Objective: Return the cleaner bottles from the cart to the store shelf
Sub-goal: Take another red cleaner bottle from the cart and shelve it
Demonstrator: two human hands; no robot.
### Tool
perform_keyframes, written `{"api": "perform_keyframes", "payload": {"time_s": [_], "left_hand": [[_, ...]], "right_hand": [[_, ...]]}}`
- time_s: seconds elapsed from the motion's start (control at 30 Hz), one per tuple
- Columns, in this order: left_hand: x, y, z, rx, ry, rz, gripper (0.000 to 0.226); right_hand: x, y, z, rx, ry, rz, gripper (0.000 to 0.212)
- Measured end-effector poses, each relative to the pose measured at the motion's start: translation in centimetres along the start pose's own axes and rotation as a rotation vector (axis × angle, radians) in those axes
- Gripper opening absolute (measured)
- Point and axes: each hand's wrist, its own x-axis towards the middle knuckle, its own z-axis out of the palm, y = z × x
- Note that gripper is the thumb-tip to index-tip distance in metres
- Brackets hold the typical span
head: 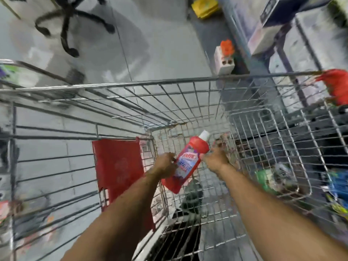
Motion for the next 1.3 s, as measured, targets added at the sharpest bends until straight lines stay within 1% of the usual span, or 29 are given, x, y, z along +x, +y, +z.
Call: {"api": "perform_keyframes", "payload": {"time_s": [0.03,0.13,0.23,0.33,0.37,0.43,0.5,0.57,0.63,0.7,0.8,0.93,1.0,1.1,1.2,1.3], "left_hand": [[0.4,-0.3,0.0,-0.002,-0.007,0.008,0.026],[0.9,-0.7,0.2,-0.055,-0.047,0.023,0.021],[1.1,-0.9,0.4,-0.196,-0.09,-0.009,0.029],[0.7,-0.9,0.5,-0.267,-0.085,-0.013,0.035],[0.4,-0.7,0.7,-0.282,-0.077,-0.006,0.036],[-0.6,-0.1,0.8,-0.311,-0.06,0.005,0.036],[-1.9,0.9,0.7,-0.362,-0.061,0.031,0.033],[-3.6,2.5,0.4,-0.427,-0.068,0.096,0.031],[-5.3,4.4,0.0,-0.452,-0.053,0.154,0.03],[-7.7,7.0,-0.5,-0.483,-0.031,0.249,0.03],[-12.7,11.6,-1.3,-0.515,-0.054,0.422,0.032],[-20.2,17.6,-1.9,-0.44,-0.025,0.677,0.035],[-24.1,20.6,-1.4,-0.394,0.006,0.801,0.035],[-30.0,25.0,1.3,-0.347,-0.012,0.99,0.034],[-34.3,28.8,5.6,-0.289,-0.126,1.127,0.033],[-37.9,32.2,12.2,-0.241,-0.226,1.206,0.036]], "right_hand": [[0.3,0.2,0.5,0.03,0.001,-0.004,0.017],[1.0,1.2,1.7,0.157,-0.032,0.022,0.013],[1.4,1.8,3.0,0.312,-0.086,0.112,0.012],[1.2,1.9,3.0,0.366,-0.105,0.121,0.017],[1.0,2.0,2.6,0.386,-0.119,0.113,0.016],[0.2,1.9,1.4,0.406,-0.15,0.071,0.011],[-0.8,1.2,-0.5,0.384,-0.175,-0.013,0.016],[-2.3,0.5,-3.0,0.327,-0.19,-0.113,0.015],[-3.9,-0.1,-5.5,0.295,-0.189,-0.209,0.02],[-6.3,-0.6,-8.4,0.287,-0.148,-0.305,0.024],[-12.0,-0.5,-13.3,0.337,-0.039,-0.446,0.026],[-21.0,1.3,-19.2,0.452,0.159,-0.654,0.029],[-25.7,2.7,-22.0,0.537,0.219,-0.768,0.032],[-33.1,6.5,-26.0,0.626,0.342,-0.883,0.034],[-38.4,11.6,-29.1,0.68,0.477,-0.934,0.036],[-43.3,18.2,-32.0,0.713,0.637,-0.929,0.039]]}}
